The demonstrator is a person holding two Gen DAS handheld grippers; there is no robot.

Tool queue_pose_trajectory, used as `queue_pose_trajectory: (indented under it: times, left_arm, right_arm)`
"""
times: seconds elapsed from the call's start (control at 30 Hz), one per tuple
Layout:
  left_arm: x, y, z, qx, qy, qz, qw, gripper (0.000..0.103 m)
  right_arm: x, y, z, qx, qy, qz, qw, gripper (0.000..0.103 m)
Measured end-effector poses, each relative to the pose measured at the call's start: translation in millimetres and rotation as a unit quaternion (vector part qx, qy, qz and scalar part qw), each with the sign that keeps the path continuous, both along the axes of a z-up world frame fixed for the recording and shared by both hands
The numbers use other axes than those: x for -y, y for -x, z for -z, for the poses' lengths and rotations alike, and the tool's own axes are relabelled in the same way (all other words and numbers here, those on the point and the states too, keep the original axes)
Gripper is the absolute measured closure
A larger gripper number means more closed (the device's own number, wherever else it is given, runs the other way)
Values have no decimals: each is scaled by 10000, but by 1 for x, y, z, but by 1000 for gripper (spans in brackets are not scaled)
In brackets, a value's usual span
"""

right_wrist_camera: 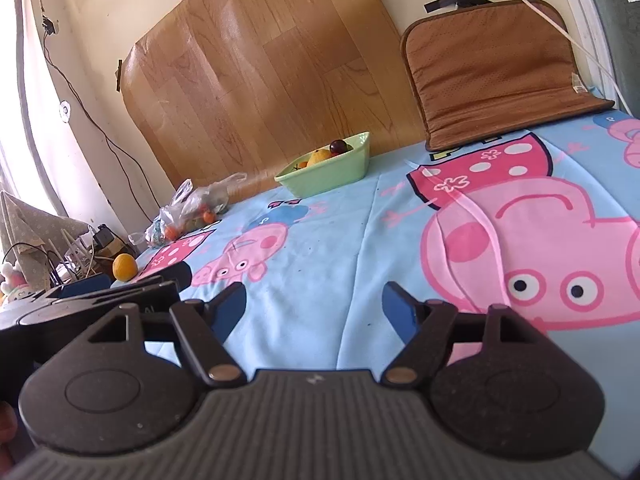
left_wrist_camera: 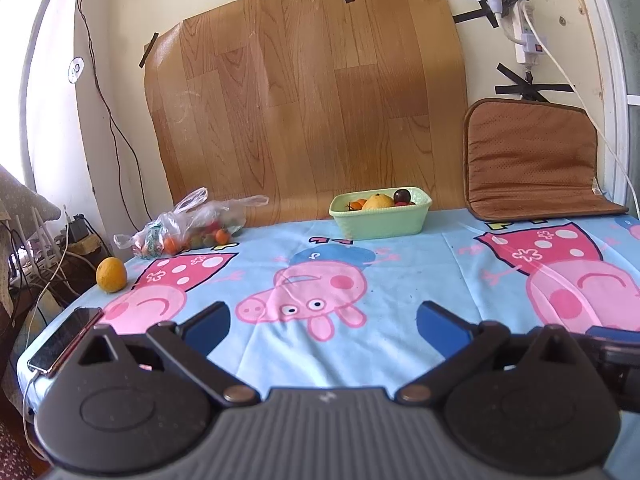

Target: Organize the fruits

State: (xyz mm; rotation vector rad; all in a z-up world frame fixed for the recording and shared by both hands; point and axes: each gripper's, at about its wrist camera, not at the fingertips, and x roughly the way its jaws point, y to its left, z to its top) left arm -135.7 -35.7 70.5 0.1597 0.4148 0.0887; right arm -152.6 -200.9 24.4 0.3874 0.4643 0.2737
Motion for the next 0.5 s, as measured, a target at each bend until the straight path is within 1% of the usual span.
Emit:
queue_pose_trajectory:
  times: [0.17, 0.27, 0.5]
  left_arm:
    - [1, 2, 1, 68, -11, -37, 10000, 0]
    - [2, 3, 1, 124, -102, -80, 9998, 0]
    - [-2, 4, -2, 178, -146, -126, 9997, 0]
  right_arm:
    - [3, -1, 1, -27, 2, 33, 10000, 26]
    - [4, -1, 1, -46, 4, 26, 10000, 26]
    - [5, -1, -1, 5, 34, -14, 10000, 26]
